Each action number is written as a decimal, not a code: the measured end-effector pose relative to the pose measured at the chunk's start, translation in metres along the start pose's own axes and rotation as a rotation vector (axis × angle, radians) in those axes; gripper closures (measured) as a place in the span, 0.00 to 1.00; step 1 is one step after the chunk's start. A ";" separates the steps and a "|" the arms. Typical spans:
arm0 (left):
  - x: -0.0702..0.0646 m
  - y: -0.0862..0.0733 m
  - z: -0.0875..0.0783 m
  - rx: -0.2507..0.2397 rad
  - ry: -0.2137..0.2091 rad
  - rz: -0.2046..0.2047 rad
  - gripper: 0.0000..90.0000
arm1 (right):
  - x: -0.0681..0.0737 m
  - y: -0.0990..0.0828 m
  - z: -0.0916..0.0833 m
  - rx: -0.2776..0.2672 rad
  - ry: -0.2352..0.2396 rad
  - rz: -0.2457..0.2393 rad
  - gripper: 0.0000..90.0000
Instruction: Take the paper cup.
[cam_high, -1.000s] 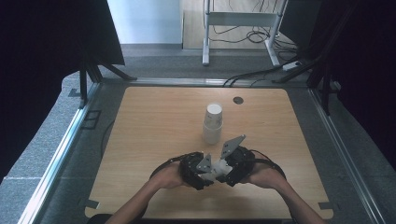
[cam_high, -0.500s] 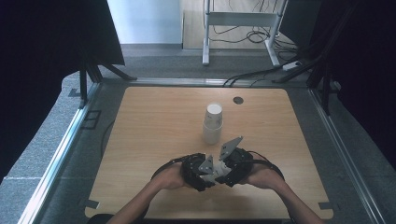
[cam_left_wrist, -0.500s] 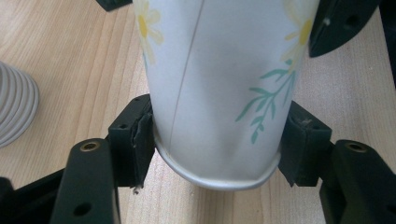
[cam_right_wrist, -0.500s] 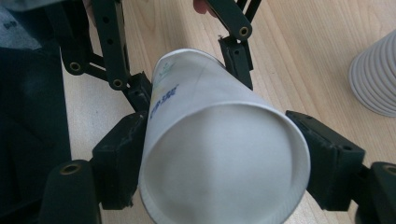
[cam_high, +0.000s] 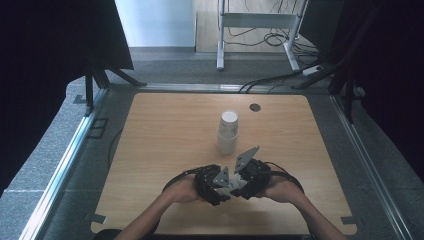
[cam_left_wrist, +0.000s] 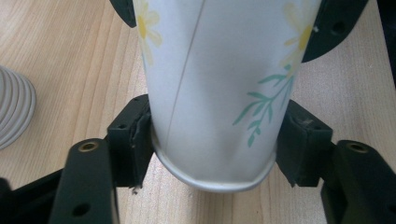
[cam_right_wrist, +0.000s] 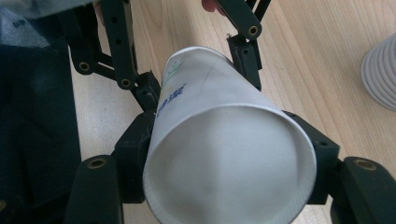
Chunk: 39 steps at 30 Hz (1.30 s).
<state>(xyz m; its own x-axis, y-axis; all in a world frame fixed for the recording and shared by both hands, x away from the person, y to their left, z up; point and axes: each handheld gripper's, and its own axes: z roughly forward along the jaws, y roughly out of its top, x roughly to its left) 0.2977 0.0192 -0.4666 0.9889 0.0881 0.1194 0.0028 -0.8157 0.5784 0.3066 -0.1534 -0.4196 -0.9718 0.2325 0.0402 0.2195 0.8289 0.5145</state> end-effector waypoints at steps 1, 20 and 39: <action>0.000 0.000 0.000 -0.002 -0.003 0.000 0.37 | 0.000 0.000 0.000 0.000 0.000 0.001 0.40; 0.012 -0.010 -0.021 -0.202 -0.038 -0.142 0.12 | -0.001 -0.005 -0.019 -0.127 0.004 0.029 0.40; 0.011 -0.019 -0.043 -0.399 -0.038 -0.217 0.14 | -0.002 -0.021 -0.034 -0.316 0.025 0.069 0.40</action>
<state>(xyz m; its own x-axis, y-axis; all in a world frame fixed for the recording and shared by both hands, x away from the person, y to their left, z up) 0.3021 0.0609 -0.4414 0.9766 0.2051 -0.0645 0.1606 -0.4964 0.8531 0.3008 -0.1889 -0.4011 -0.9583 0.2668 0.1028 0.2507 0.6115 0.7505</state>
